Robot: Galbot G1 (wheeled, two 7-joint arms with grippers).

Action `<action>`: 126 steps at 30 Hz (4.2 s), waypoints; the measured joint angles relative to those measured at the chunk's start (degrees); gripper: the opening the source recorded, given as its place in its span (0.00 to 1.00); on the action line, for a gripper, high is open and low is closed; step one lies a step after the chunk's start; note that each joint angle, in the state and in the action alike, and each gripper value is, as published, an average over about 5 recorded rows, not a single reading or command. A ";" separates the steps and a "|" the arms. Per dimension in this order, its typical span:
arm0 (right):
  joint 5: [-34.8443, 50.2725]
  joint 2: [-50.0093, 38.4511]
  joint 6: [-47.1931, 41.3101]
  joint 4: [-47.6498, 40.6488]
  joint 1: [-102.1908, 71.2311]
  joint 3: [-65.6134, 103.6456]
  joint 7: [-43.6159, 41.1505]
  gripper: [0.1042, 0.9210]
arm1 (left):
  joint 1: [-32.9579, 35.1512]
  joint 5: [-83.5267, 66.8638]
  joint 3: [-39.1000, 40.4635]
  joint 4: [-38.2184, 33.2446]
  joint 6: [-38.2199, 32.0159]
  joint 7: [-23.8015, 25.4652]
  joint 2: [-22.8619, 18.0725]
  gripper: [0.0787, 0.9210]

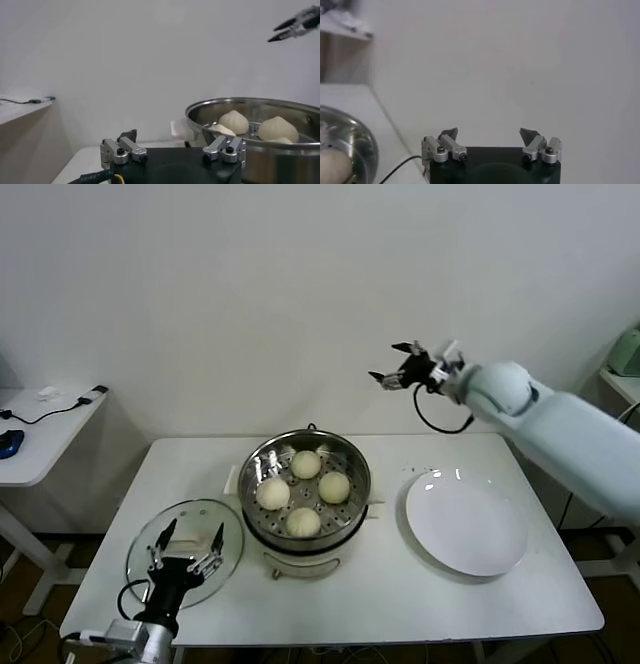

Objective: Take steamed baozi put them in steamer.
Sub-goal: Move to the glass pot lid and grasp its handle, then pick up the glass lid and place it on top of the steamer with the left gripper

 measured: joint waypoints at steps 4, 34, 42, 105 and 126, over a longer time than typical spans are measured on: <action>-3.24 0.27 2.95 3.22 -15.21 15.28 1.96 0.88 | -1.14 0.04 -0.09 2.07 -1.73 0.16 0.71 0.88; -19.88 25.15 20.96 10.11 -79.37 60.80 5.18 0.88 | -3.40 45.80 -1.05 17.29 -8.29 -20.22 6.96 0.88; -21.83 27.18 20.42 10.82 -81.60 61.53 5.65 0.88 | -5.30 65.73 0.19 24.59 -4.57 -24.75 7.65 0.88; -28.44 29.96 17.09 15.56 -83.24 60.72 8.24 0.88 | -15.25 72.17 -0.54 30.57 3.96 -20.09 12.13 0.07; -31.79 31.18 18.05 16.88 -83.29 58.88 9.98 0.88 | -25.03 70.77 12.99 4.80 26.92 3.71 17.03 0.07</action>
